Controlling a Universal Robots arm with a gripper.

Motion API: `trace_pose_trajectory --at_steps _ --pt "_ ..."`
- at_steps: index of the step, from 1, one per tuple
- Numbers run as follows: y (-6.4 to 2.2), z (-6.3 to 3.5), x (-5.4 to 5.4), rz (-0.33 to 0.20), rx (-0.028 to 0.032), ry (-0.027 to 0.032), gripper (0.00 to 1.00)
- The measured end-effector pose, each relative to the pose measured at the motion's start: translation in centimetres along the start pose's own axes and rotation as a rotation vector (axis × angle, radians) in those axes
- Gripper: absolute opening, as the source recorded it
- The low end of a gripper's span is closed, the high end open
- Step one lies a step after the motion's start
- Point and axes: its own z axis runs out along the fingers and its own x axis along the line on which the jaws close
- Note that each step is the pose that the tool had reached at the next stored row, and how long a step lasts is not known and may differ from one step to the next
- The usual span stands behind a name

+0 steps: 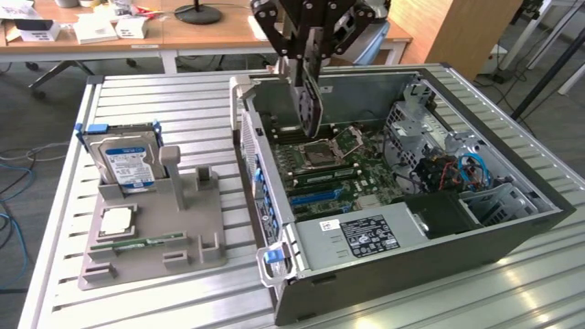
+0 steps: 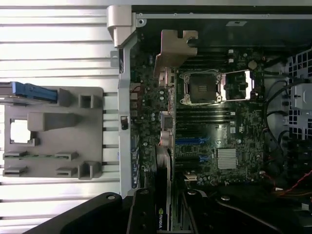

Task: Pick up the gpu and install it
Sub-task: 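Pick up the gpu and move the gpu toward the slot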

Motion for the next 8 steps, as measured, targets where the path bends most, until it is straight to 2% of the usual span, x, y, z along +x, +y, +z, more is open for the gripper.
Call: trace_pose_trajectory --at_steps 8 --pt "0.17 0.1 -3.6 -0.001 -0.0021 0.0001 0.26"
